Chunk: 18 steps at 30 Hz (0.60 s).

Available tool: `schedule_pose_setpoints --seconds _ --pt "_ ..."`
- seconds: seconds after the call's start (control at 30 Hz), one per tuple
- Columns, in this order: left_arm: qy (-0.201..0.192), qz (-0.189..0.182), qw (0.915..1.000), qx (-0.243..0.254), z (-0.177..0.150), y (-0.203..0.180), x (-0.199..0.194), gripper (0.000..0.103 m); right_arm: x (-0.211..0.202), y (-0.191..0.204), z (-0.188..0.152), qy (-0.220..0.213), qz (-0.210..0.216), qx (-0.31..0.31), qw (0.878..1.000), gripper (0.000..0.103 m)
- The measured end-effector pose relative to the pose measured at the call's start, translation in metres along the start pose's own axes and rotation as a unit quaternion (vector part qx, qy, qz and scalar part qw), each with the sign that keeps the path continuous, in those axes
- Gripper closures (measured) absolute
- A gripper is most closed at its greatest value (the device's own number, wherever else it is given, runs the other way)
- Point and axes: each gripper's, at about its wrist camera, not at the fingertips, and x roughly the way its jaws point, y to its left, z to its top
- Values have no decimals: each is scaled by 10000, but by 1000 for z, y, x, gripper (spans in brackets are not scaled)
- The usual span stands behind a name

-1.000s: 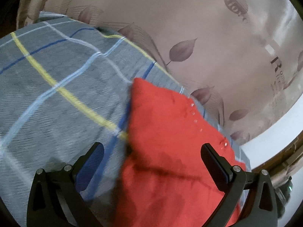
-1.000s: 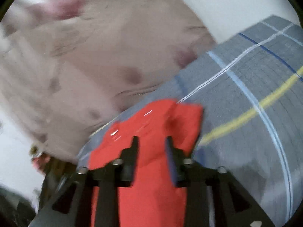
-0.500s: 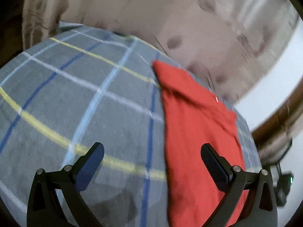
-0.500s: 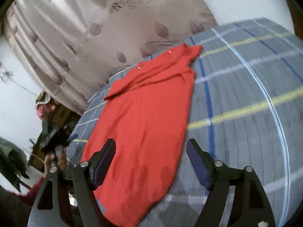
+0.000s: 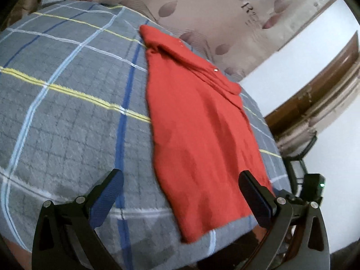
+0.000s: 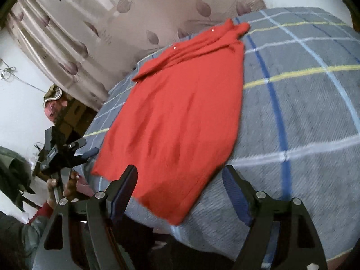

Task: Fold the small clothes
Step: 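Move both grippers to the sweater hem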

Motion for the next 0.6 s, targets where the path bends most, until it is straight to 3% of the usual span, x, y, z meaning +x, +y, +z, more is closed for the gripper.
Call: schedule_pose_setpoints --seconds 0.3,0.6 --pt "55 -341 9994 77 -14 -4 -3 10 5 1 -7 -2 663 522 9964 27" --pt "7 -180 9994 294 -22 -19 9 10 17 -5 7 -82 998 843 9914 28"
